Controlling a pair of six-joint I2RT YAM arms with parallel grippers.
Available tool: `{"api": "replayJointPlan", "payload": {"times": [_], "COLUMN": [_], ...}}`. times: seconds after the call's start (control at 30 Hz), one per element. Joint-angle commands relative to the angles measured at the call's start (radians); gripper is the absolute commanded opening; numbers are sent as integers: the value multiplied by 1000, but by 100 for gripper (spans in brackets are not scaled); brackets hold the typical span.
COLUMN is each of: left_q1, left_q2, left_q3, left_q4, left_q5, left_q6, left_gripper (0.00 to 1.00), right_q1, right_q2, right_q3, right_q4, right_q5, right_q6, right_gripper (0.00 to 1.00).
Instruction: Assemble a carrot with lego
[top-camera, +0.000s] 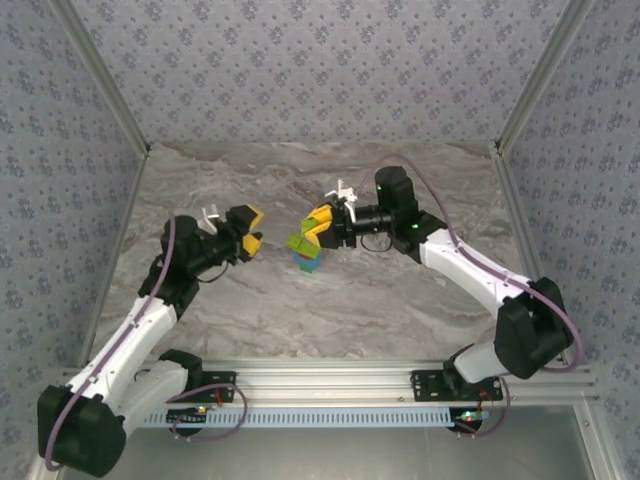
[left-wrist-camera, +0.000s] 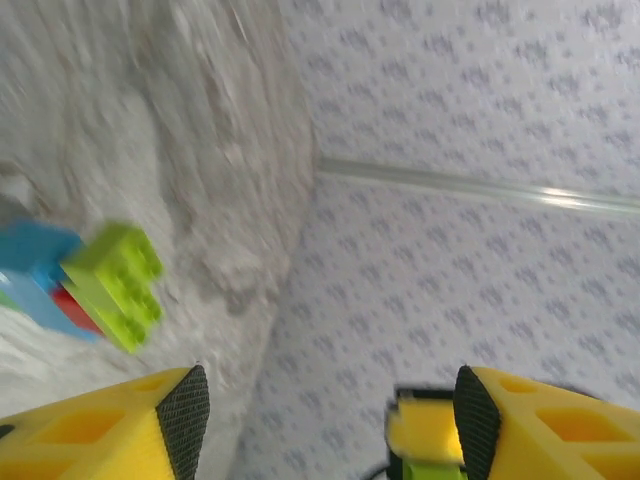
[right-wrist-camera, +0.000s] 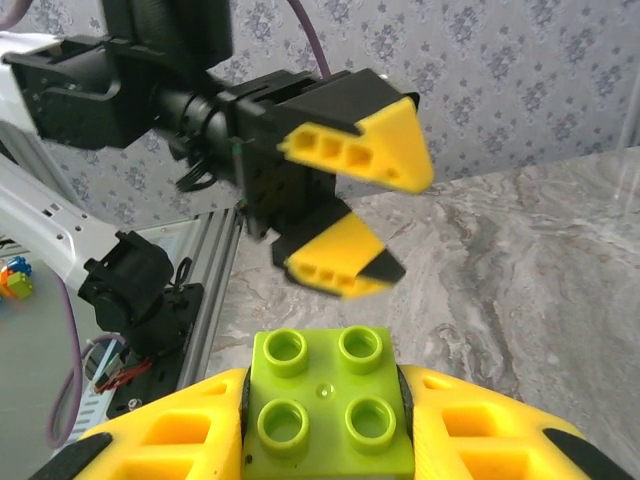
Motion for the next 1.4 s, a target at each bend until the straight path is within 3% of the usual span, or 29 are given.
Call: {"api": "replayJointPlan", "payload": {"times": [0.0, 0.07, 0.17, 0.27, 0.37, 0.47, 0.53, 0.63, 0.7, 0.77, 0.93, 1.0, 1.07, 1.2, 1.37], "left_q1": [50, 50, 55, 55, 51, 47, 50, 77, 75, 77, 106, 107, 117, 103, 34], "left_q2": [76, 174, 316, 391, 368, 291, 262, 284, 338, 416, 645, 693, 716, 732, 752], "left_q3": [186, 289, 358, 382, 308, 192, 128, 2, -29, -6, 181, 248, 257, 244, 301], "left_q4": [-242, -306, -250, -169, -58, 44, 124, 349, 409, 396, 181, 41, 30, 1, -232], "left_q5": [43, 58, 139, 226, 302, 175, 157, 361, 417, 430, 646, 669, 726, 744, 728], "left_q6": [369, 512, 627, 829, 1090, 1267, 1363, 1496, 1596, 1666, 1844, 1949, 1979, 2029, 2233], "left_gripper": [70, 71, 75, 79, 87, 96, 97, 97, 97, 97, 93, 91, 90, 91, 91], "right_q1": [-18, -23, -32, -41, -61, -80, -86, -97, -103, -110, -134, -141, -144, -164, -177], "right_q2": [-90, -122, -168, -210, -239, -246, -246, -232, -224, -223, -217, -211, -208, -182, -140], "right_q3": [-59, -97, -146, -179, -203, -212, -216, -206, -195, -191, -186, -186, -187, -185, -158], "right_q4": [-32, -35, -56, -88, -107, -114, -113, -120, -134, -143, -179, -177, -178, -168, -177], "right_q5": [18, 27, 38, 46, 39, 27, 21, 5, -6, -16, -40, -44, -46, -58, -85], "right_q6": [-16, -14, -14, -24, -29, -28, -29, -32, -38, -43, -57, -52, -51, -48, -41], "right_gripper": [30, 30, 30, 30, 29, 29, 29, 29, 29, 29, 29, 29, 29, 29, 29]}}
